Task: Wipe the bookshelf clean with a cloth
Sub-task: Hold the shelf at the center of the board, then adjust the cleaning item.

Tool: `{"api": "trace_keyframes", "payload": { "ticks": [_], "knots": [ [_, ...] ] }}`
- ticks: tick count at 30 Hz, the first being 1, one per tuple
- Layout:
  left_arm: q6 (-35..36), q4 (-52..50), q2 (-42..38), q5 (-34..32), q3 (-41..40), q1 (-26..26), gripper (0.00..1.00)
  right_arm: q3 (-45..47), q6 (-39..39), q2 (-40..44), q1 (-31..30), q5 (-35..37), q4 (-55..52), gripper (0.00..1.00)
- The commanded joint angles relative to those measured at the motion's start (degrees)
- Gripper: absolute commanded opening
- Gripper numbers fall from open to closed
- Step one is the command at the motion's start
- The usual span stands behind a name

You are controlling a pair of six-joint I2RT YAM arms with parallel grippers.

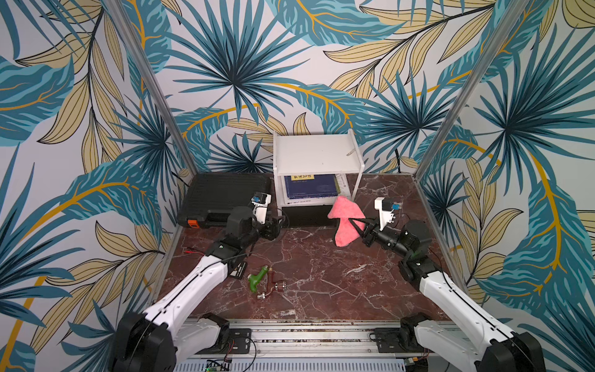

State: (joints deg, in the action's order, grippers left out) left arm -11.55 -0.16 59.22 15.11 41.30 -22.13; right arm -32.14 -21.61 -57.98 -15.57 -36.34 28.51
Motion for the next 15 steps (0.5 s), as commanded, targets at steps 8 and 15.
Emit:
{"api": "trace_keyframes", "payload": {
  "ticks": [8, 15],
  "knots": [
    [1.5, 11.2, -2.1, 15.4, -0.1, -12.1, 0.85, -8.0, -3.5, -12.9, -11.8, -10.6, 15.0, 0.00],
    [5.0, 11.0, 7.6, 18.2, 5.4, -15.5, 0.80, -10.2, -3.8, -16.0, -13.4, -9.6, 14.8, 0.00]
  ]
}}
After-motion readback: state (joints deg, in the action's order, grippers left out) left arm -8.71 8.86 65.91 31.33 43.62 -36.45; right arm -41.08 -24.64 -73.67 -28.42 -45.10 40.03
